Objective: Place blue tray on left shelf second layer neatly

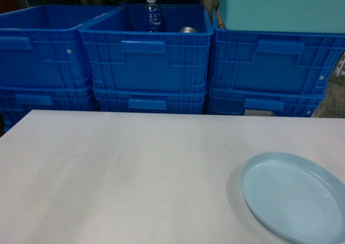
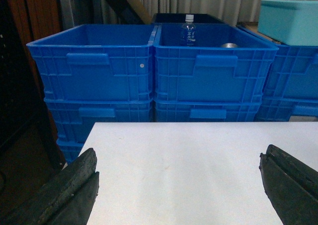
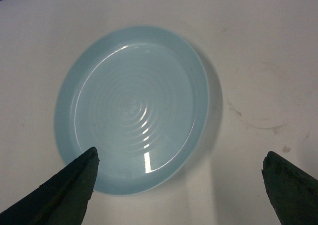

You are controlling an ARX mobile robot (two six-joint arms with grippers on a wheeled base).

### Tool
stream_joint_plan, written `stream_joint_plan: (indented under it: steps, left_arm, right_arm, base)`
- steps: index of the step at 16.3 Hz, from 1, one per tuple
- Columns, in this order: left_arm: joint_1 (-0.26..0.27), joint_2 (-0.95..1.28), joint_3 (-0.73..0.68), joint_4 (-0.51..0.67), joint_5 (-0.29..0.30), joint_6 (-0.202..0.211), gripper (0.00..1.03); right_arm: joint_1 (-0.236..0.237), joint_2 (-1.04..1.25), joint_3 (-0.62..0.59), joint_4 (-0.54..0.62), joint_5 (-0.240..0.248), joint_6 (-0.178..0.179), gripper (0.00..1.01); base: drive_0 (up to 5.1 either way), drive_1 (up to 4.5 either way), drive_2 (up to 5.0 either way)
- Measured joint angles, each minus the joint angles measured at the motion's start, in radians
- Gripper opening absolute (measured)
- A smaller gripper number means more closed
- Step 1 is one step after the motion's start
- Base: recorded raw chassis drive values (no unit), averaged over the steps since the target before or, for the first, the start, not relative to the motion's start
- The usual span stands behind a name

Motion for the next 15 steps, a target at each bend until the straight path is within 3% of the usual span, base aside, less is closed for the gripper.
stream_joint_plan:
  steps: [3, 4, 6, 8, 10, 11, 14, 15]
  left_arm:
    - [0.0, 0.0, 0.0, 0.0, 0.0, 0.0, 0.98]
    - [0.0, 0.0, 0.0, 0.0, 0.0, 0.0, 0.98]
    - [0.0, 0.0, 0.0, 0.0, 0.0, 0.0, 0.98]
    - [0.0, 0.0, 0.0, 0.0, -0.001, 0.0, 0.98]
    - [0.0, 0.0, 0.0, 0.0, 0.0, 0.0, 0.98]
    - [0.0, 0.0, 0.0, 0.0, -0.001, 0.0, 0.98]
    - [0.0, 0.0, 0.0, 0.0, 0.0, 0.0, 0.98]
    - [0.0, 0.0, 0.0, 0.0, 0.0, 0.0, 0.98]
  right_arm:
    - [0.008, 0.002, 0.003, -0.035, -0.003, 0.004, 0.98]
    - [0.024, 0.022, 0.019, -0.117, -0.031, 0.034, 0.98]
    - [0.088, 0.177, 0.099, -0.241, -0.119, 0.148, 0.98]
    - [0.091, 0.282, 0.277, -0.433, -0.191, 0.226, 0.98]
    - [0.071, 0.344, 0.419, -0.563, -0.182, 0.217, 0.98]
    - [0.036, 0.38, 0.484, -0.66, -0.154, 0.196, 0.98]
    - [0.007, 0.428, 0.524, -0.727, -0.134, 0.085, 0.98]
    - [0.008, 0.449, 0.536, -0.723, -0.132, 0.064, 0.98]
  base:
    - [0.0, 0.0, 0.0]
    - [0.0, 0.0, 0.0]
    - [0.0, 0.0, 0.0]
    - [0.0, 0.0, 0.0]
    - [0.0, 0.0, 0.0]
    - [0.0, 0.0, 0.0]
    - [0.0, 0.0, 0.0]
    - [0.0, 0.0, 0.0]
